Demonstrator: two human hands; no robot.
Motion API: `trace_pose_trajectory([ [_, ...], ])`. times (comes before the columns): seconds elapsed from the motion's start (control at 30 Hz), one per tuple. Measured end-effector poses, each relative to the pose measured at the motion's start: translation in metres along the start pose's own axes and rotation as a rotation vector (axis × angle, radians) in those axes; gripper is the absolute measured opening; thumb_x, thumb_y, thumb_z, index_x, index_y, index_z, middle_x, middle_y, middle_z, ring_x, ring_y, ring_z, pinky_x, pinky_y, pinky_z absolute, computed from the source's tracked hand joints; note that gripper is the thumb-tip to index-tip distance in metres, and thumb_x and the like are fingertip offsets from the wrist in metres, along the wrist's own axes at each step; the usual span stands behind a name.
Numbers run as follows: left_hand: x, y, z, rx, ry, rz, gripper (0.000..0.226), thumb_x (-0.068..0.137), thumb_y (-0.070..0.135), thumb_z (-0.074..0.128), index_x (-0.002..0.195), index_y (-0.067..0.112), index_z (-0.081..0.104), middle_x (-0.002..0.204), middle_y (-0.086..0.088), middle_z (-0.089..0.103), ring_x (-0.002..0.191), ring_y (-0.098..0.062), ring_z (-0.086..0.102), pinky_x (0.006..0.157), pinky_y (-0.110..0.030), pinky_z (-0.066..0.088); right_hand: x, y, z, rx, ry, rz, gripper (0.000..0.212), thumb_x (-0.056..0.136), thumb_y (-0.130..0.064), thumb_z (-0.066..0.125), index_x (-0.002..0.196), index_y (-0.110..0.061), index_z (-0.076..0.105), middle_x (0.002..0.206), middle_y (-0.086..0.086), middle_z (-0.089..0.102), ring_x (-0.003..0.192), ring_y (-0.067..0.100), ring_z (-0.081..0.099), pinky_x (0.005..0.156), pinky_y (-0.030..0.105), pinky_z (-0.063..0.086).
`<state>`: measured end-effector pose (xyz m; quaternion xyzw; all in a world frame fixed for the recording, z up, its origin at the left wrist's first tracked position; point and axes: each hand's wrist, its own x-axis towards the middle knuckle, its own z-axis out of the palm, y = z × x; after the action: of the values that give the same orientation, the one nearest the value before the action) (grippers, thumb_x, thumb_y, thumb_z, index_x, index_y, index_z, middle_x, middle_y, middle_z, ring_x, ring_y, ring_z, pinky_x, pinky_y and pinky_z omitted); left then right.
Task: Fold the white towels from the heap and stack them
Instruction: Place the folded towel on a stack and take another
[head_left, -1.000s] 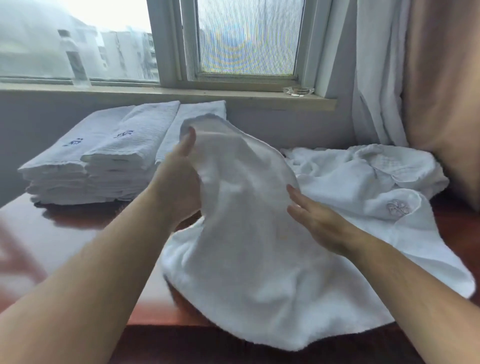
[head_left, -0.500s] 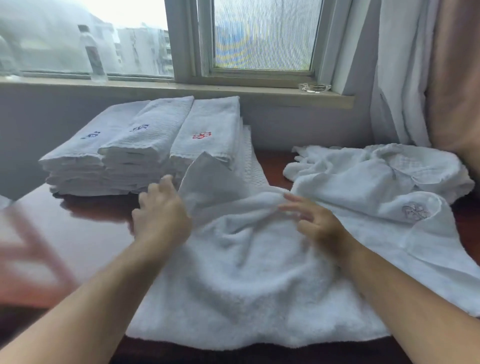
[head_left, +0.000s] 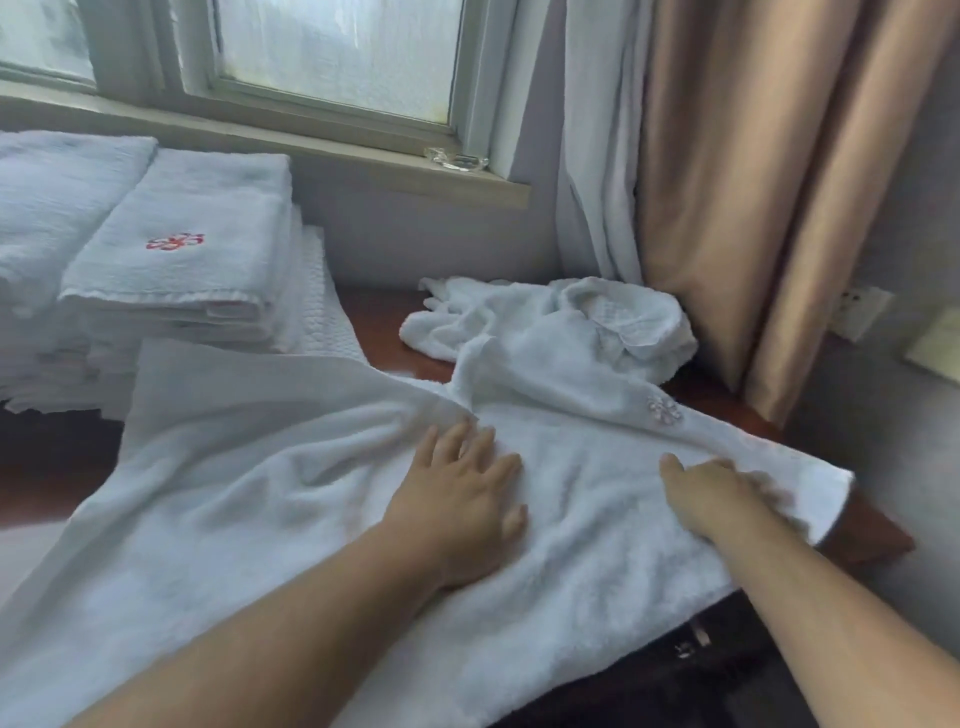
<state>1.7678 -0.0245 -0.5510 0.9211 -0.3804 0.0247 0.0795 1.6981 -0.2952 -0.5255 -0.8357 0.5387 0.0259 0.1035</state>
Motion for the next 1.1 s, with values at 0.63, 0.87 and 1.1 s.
trace_pose_trajectory([
  [0.63,0.006,-0.038,-0.008,-0.080,-0.084,-0.005,0.073,0.091,0.074,0.023,0.156,0.043,0.014,0.167,0.004,0.006,0.154,-0.016,-0.002,0.124,-0.043,0.006,-0.036,-0.019,-0.005,0.023,0.240,-0.544,0.048,0.099,-0.049,0.043,0.131,-0.018,0.061,0.142,0.006,0.054,0.132,0.026,0.046,0.104,0.038,0.041],
  [0.87,0.009,-0.045,-0.026,0.024,-0.004,-0.279,0.067,0.092,0.070,0.018,0.148,0.036,0.033,0.148,0.001,0.038,0.132,-0.026,0.037,0.102,-0.045,0.037,-0.044,-0.053,0.020,0.072,0.354,-0.701,0.048,0.095,-0.054,0.034,0.098,-0.021,0.069,0.101,0.000,0.066,0.099,0.027,0.058,0.077,0.034,0.043],
  [1.1,0.029,-0.020,-0.008,-0.083,0.035,0.006,0.049,0.098,0.045,0.034,0.146,0.038,0.035,0.162,0.003,0.024,0.147,-0.020,0.019,0.116,-0.039,0.020,-0.008,-0.029,0.014,0.006,0.008,-0.185,0.094,0.093,-0.078,0.017,0.161,-0.014,0.014,0.167,0.014,0.012,0.148,0.045,0.018,0.118,0.061,0.019],
])
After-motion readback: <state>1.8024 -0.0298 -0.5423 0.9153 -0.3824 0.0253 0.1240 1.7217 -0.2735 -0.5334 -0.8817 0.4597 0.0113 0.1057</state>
